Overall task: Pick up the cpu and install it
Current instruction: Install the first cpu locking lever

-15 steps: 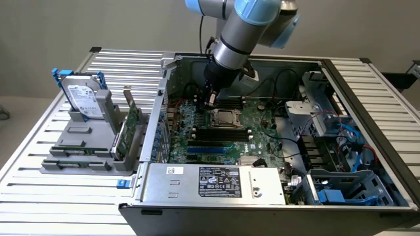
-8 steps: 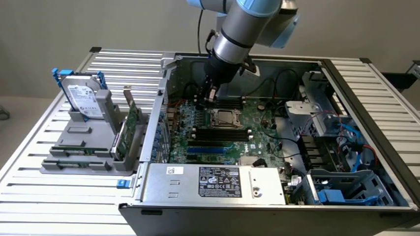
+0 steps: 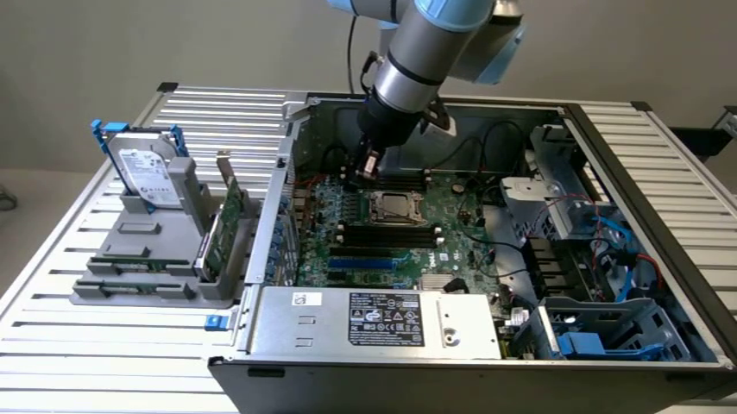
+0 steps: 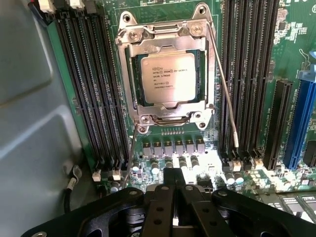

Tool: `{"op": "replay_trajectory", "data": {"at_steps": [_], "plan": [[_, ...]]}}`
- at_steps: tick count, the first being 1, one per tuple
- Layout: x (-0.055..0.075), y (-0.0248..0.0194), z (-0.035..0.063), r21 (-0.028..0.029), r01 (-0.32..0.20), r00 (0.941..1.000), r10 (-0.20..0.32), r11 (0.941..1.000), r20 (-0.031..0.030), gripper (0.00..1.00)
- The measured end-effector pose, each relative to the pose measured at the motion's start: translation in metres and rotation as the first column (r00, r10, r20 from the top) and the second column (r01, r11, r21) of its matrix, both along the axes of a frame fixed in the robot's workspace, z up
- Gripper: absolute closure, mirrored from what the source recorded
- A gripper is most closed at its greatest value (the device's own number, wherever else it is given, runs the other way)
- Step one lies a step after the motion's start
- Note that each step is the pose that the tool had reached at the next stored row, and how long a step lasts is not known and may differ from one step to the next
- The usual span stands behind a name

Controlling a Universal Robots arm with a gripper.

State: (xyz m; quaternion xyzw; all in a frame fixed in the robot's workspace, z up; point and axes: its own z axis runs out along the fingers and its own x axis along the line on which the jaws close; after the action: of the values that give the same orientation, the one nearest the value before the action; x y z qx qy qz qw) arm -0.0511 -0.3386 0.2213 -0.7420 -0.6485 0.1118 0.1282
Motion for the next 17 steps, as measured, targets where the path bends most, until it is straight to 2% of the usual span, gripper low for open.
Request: {"op": "replay_trajectory", "data": {"at_steps": [7,15,17], "plan": [[0.0001,0.0000,-0.0001,-0.0080,0.085,0.9964,-0.085,0.9963,0.0044,0.89],[0.0000,0.0000,-0.0003,-0.0191,0.178,0.9839,-0.178,0.9838,0.0120,0.89],[0.0000,-0.0001,-0.0003,-0.0202,0.190,0.9818,-0.189,0.9817,0.0127,0.89]]}}
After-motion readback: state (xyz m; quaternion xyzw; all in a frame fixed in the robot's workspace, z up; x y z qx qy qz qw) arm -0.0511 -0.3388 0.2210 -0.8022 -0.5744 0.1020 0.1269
